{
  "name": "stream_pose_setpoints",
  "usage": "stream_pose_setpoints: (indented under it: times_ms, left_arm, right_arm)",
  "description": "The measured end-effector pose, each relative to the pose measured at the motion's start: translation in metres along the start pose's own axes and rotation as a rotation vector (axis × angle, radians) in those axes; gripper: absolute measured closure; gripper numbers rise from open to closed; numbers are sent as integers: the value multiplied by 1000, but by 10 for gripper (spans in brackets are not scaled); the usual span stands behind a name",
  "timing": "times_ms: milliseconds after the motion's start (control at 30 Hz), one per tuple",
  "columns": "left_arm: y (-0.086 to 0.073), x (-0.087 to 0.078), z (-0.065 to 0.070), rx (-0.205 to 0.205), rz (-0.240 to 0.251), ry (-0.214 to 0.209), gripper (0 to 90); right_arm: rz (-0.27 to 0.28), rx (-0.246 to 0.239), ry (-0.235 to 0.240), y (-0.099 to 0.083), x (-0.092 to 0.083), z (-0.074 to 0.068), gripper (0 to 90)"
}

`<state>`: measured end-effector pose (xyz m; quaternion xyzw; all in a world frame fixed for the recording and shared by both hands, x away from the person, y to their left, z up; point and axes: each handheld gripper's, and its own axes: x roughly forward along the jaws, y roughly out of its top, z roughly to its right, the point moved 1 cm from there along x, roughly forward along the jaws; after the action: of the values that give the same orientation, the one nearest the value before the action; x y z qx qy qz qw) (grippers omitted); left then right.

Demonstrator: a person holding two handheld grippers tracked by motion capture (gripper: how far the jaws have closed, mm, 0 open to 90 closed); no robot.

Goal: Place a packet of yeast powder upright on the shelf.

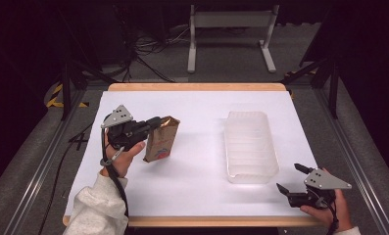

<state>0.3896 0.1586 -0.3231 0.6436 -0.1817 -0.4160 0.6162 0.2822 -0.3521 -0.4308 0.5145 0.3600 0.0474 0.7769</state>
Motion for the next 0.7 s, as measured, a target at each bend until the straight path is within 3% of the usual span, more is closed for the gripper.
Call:
stream_pose_setpoints:
  times_ms: [67, 300, 533, 700]
  left_arm:
    - [2, -1, 3, 13, 6, -6, 869]
    - [10, 2, 11, 2, 46, -38, 869]
    - [21, 9, 27, 55, 66, -73, 870]
    - [26, 13, 33, 55, 82, -94, 870]
  right_arm:
    - [4, -6, 1, 0, 0, 0, 118]
    - [11, 1, -9, 0, -1, 2, 118]
    - [33, 14, -4, 0, -3, 2, 116]
    - [48, 17, -2, 1, -5, 2, 114]
